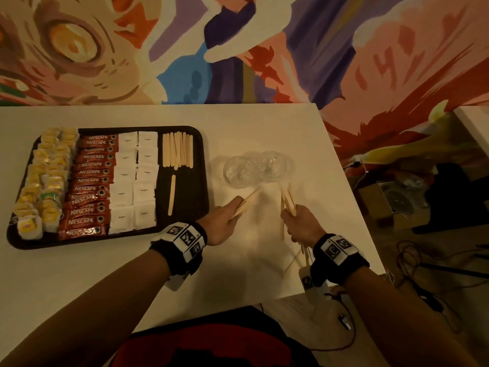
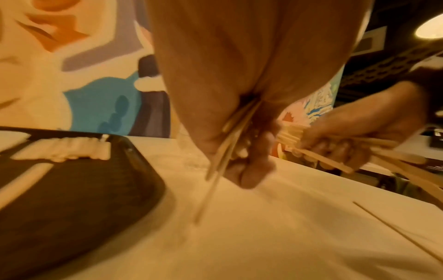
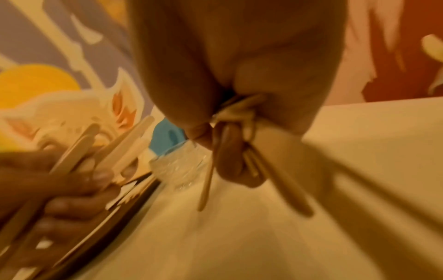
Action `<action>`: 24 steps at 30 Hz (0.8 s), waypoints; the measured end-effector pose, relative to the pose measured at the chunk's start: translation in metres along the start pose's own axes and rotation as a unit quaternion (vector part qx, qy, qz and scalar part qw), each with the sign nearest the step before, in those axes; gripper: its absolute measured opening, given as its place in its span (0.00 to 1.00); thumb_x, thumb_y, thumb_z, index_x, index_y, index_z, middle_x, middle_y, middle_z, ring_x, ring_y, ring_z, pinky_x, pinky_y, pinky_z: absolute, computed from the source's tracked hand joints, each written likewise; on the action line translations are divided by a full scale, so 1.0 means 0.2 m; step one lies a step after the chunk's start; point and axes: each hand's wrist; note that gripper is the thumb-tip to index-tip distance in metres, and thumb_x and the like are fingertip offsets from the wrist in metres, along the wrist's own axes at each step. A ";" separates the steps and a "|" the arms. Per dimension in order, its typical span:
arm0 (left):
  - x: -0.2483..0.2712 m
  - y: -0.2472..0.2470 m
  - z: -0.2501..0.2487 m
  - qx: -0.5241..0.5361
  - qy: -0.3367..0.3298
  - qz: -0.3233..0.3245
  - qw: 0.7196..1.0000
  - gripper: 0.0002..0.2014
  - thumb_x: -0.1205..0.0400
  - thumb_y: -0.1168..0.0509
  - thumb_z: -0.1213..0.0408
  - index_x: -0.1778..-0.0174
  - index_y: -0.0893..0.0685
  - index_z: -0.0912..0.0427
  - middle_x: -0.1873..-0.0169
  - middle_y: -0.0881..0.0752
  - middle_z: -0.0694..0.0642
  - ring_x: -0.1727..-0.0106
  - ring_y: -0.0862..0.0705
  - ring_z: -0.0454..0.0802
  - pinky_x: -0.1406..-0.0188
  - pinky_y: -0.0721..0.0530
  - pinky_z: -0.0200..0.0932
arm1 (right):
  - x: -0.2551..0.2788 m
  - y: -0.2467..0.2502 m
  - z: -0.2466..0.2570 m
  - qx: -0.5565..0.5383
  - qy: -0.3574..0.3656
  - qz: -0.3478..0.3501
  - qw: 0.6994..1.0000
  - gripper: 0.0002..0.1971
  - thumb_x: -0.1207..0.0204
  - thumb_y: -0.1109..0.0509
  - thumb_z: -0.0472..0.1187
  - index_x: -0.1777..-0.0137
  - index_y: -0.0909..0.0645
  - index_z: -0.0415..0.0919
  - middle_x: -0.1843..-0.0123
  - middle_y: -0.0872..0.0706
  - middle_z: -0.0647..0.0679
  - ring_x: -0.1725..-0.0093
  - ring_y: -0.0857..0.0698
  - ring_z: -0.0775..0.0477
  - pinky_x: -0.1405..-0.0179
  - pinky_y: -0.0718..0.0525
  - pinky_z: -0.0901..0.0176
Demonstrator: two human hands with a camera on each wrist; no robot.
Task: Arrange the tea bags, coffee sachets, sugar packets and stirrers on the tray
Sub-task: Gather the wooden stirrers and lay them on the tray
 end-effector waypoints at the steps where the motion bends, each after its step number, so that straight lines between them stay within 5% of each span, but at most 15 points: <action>1: -0.03 -0.03 -0.03 -0.003 -0.008 0.009 1.000 0.11 0.11 0.48 0.61 0.32 0.33 0.52 0.59 0.17 0.63 0.66 0.19 0.59 0.67 0.18 0.54 | 0.00 0.03 -0.01 -0.035 -0.004 0.006 0.999 0.13 0.15 0.41 0.42 0.62 0.32 0.44 0.72 0.30 0.48 0.79 0.31 0.51 0.80 0.31 0.61; 8: -0.19 -0.29 -0.22 -0.107 0.010 0.059 0.992 0.10 0.19 0.39 0.45 0.59 0.22 0.46 0.58 0.15 0.51 0.55 0.15 0.56 0.56 0.18 0.48 | -0.01 0.22 -0.10 -0.085 -0.038 -0.034 0.995 0.11 0.12 0.45 0.43 0.52 0.30 0.36 0.66 0.27 0.43 0.73 0.28 0.49 0.79 0.26 0.58; 12: -0.25 -0.49 -0.32 -0.111 0.042 0.051 0.992 0.15 0.24 0.31 0.44 0.52 0.14 0.52 0.54 0.13 0.54 0.52 0.14 0.56 0.56 0.17 0.46 | -0.01 0.31 -0.14 -0.090 -0.046 -0.074 0.992 0.11 0.12 0.46 0.43 0.52 0.30 0.37 0.67 0.28 0.43 0.74 0.28 0.50 0.82 0.26 0.62; 16: -0.28 -0.63 -0.32 -0.148 0.061 0.051 0.986 0.21 0.27 0.29 0.39 0.50 0.18 0.53 0.51 0.16 0.56 0.51 0.16 0.57 0.56 0.18 0.48 | -0.03 0.34 -0.16 -0.199 -0.044 -0.087 0.975 0.08 0.12 0.46 0.41 0.52 0.33 0.38 0.67 0.32 0.46 0.76 0.33 0.54 0.80 0.30 0.61; 24: -0.29 -0.57 -0.22 -0.227 0.047 -0.024 0.972 0.14 0.17 0.41 0.53 0.42 0.19 0.56 0.45 0.17 0.60 0.45 0.18 0.61 0.48 0.22 0.49 | -0.04 0.29 -0.11 -0.323 -0.016 -0.096 0.941 0.12 0.12 0.45 0.39 0.59 0.34 0.41 0.69 0.36 0.47 0.75 0.38 0.53 0.81 0.36 0.63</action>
Point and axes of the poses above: each hand's wrist, its own x-axis away from the middle knuckle, its own y-axis out of the back of the hand, z = x × y
